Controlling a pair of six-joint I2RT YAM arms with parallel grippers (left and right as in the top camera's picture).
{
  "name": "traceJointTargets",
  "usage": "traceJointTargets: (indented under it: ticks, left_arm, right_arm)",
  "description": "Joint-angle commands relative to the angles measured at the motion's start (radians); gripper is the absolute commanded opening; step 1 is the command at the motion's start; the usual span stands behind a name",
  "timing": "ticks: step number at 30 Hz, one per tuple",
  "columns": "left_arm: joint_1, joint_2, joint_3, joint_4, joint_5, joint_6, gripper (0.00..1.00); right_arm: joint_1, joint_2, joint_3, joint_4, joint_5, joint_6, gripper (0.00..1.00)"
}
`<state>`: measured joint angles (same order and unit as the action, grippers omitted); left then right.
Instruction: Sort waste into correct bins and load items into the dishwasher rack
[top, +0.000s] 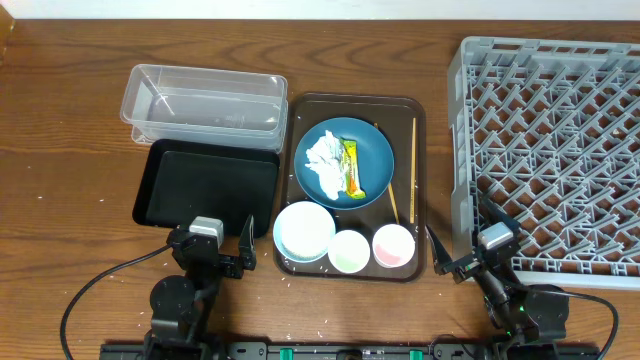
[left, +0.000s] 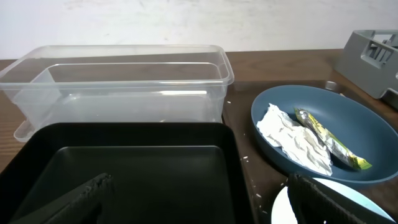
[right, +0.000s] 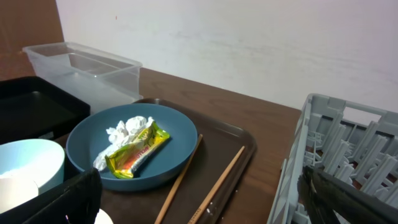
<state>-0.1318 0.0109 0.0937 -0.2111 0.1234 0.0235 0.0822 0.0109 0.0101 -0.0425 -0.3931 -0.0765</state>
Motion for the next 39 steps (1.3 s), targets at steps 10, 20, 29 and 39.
traceJointTargets:
  ticks: [10, 20, 29, 39]
  left_arm:
    - [0.002, -0.007, -0.025, -0.007, -0.012, 0.003, 0.91]
    - [0.002, -0.007, -0.025, -0.007, -0.012, 0.003, 0.90]
    - [0.002, -0.007, -0.025, -0.007, -0.012, 0.003, 0.91]
    - [0.002, -0.007, -0.025, -0.007, -0.012, 0.003, 0.91]
  right_arm:
    - [-0.008, -0.005, -0.005, 0.001, -0.003, 0.012, 0.99]
    - [-0.008, -0.005, -0.005, 0.001, -0.003, 0.012, 0.99]
    - [-0.008, -0.005, -0.005, 0.001, -0.003, 0.012, 0.99]
    - [-0.008, -0.005, -0.005, 0.001, -0.003, 0.012, 0.99]
